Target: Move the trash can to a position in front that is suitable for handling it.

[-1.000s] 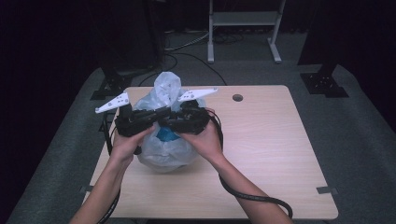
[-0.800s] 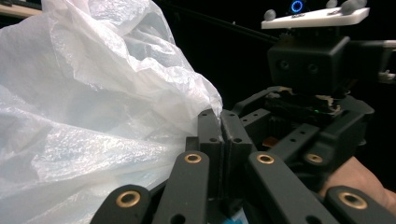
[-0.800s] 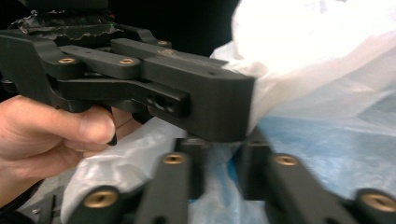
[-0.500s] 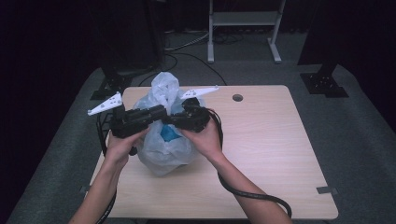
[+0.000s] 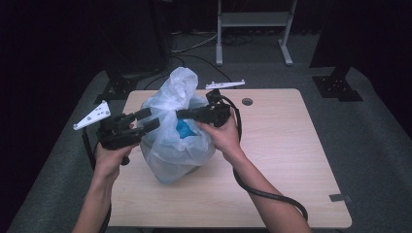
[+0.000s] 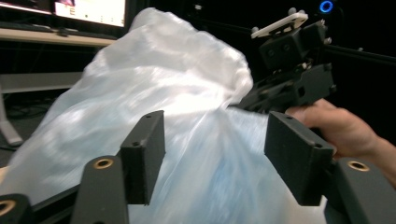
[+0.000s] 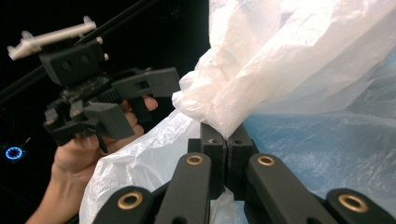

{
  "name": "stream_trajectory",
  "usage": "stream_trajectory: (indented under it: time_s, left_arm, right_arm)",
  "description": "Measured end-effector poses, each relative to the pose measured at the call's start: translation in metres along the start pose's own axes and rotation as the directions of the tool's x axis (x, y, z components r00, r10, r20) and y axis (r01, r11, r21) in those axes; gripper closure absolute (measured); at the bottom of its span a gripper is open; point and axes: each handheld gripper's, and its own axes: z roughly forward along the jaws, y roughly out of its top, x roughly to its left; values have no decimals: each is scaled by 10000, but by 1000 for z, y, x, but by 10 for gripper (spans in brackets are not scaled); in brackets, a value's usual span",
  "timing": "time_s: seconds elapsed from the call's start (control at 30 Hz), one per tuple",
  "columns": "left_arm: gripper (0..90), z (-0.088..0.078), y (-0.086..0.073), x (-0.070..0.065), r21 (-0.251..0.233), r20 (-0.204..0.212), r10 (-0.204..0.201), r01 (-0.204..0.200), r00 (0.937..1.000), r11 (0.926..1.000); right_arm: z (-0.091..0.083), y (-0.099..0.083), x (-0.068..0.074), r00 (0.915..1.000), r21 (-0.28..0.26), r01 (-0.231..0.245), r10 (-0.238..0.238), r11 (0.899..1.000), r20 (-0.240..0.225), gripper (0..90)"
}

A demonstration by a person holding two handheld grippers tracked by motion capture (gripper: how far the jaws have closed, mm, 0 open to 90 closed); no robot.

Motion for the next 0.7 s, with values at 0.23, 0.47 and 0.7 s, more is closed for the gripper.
stream_trajectory:
  time_s: [0.23,0.47,0.7]
  left_arm:
    - [281,-15,-7,0,-224,-477,83,-94,9988,9997]
    - [218,-31,-16,-2,-210,-1195,194,-220,9926,9995]
    - [174,-47,-24,-1,-479,-1692,163,-247,9854,9985]
  right_arm:
    - [-11,12,0,9999,-207,-75,74,9998,-69,893]
    - [-23,28,3,10000,-478,-39,37,9988,-49,894]
    - [-31,42,6,10000,-668,-71,71,9977,6,894]
